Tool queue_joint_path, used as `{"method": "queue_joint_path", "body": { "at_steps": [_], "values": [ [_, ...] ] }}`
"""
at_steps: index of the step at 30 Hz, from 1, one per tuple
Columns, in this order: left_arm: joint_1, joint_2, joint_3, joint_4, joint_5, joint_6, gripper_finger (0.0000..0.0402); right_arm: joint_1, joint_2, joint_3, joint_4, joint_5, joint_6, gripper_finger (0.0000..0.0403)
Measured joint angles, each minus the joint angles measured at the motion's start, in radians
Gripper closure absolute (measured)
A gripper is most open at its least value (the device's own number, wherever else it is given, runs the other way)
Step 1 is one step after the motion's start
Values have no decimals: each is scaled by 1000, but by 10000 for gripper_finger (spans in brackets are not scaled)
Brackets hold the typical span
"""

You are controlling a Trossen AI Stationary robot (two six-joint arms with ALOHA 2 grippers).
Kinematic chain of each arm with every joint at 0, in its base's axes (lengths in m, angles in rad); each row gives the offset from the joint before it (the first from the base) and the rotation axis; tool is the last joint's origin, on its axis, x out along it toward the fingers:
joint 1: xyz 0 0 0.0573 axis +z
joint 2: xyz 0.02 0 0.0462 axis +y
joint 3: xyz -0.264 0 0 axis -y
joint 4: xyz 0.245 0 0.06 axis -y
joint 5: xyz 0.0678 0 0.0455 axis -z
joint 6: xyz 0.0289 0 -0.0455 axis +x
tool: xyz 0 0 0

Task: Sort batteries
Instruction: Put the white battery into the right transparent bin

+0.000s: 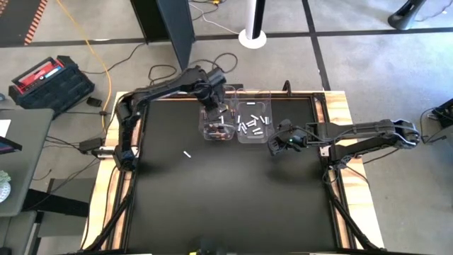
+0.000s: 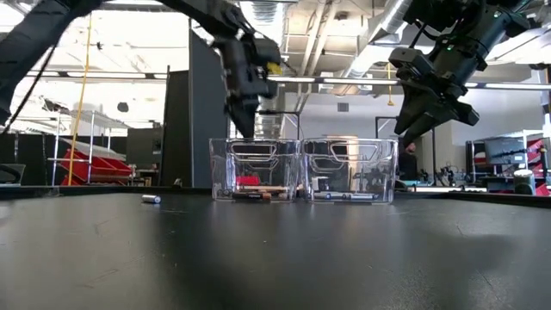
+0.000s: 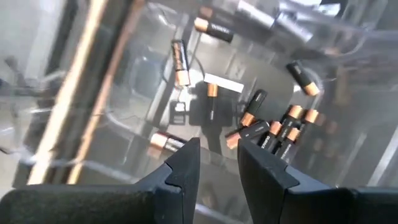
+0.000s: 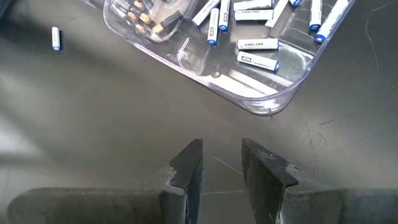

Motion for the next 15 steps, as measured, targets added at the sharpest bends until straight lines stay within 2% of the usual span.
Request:
{"method": "queue_joint_path", "body": {
  "at_steps": [3,7,11,15],
  "values": [
    [4,-100,-48,26,0,1,299,0,0,0,0,0,2,276],
    [0,-279,-171,83,4,1,299,0,0,0,-1,0,2,276],
    [-21,-483,-350,127,6,10,299,0,0,0,0,0,2,276],
    [-48,-708,-582,206,7,24,299,0,0,0,0,0,2,276]
  ]
}}
